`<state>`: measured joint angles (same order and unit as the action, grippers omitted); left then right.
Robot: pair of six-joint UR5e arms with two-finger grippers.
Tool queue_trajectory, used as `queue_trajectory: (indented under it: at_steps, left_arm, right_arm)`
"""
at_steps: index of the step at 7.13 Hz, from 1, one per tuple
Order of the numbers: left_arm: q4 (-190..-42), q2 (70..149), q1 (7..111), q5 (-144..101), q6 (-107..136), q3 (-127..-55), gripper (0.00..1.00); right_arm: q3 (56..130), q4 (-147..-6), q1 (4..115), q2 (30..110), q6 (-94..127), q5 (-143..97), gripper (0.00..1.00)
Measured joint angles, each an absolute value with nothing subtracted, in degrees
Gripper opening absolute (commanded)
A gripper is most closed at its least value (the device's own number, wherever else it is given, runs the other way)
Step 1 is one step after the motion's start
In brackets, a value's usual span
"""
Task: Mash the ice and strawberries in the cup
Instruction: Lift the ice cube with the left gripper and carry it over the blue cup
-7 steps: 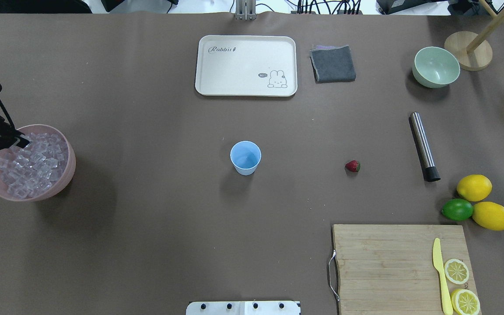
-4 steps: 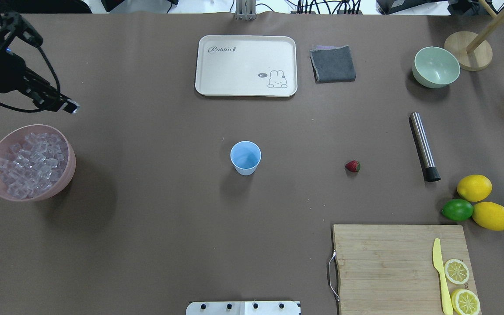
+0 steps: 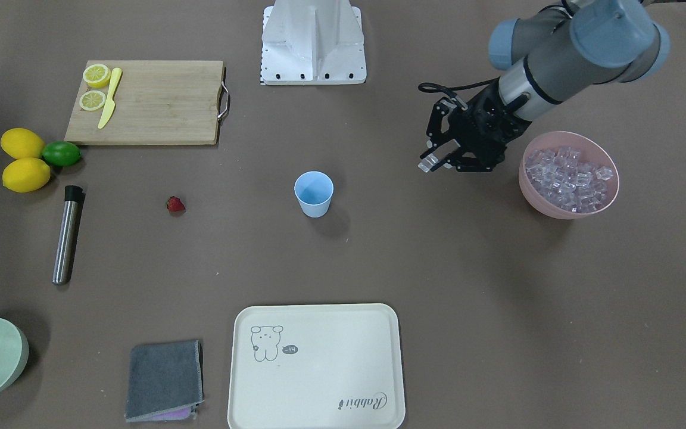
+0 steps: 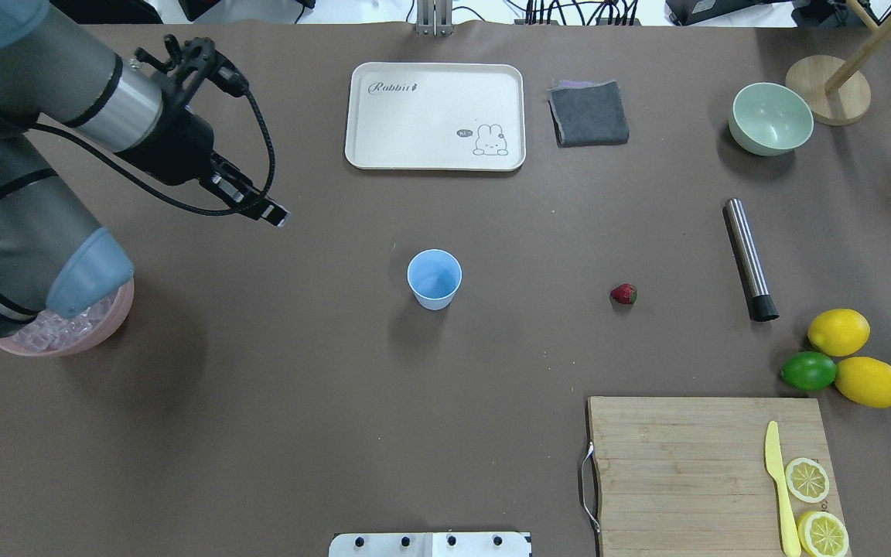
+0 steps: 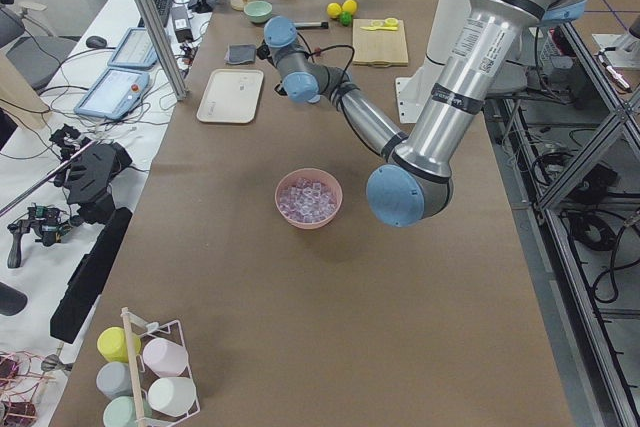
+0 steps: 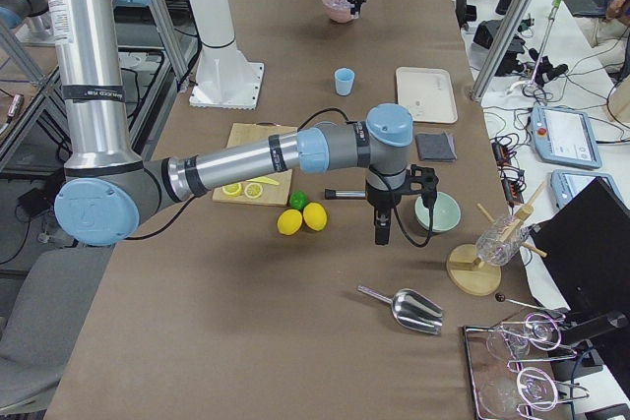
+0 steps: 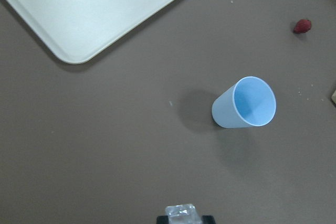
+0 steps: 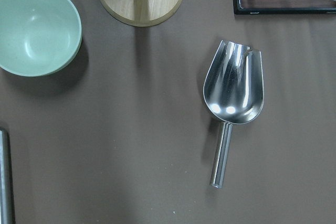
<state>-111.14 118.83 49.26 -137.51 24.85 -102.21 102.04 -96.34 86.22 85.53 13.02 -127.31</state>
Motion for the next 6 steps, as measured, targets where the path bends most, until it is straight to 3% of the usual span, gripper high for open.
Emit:
queue_trajectory:
  at_steps: [6]
  left_arm:
    - [-125.1,127.0,36.1,-122.2,35.5,-92.1,0.0]
  right_arm:
    - [102.4,-96.3,86.2,85.8,12.9,-126.8,1.0]
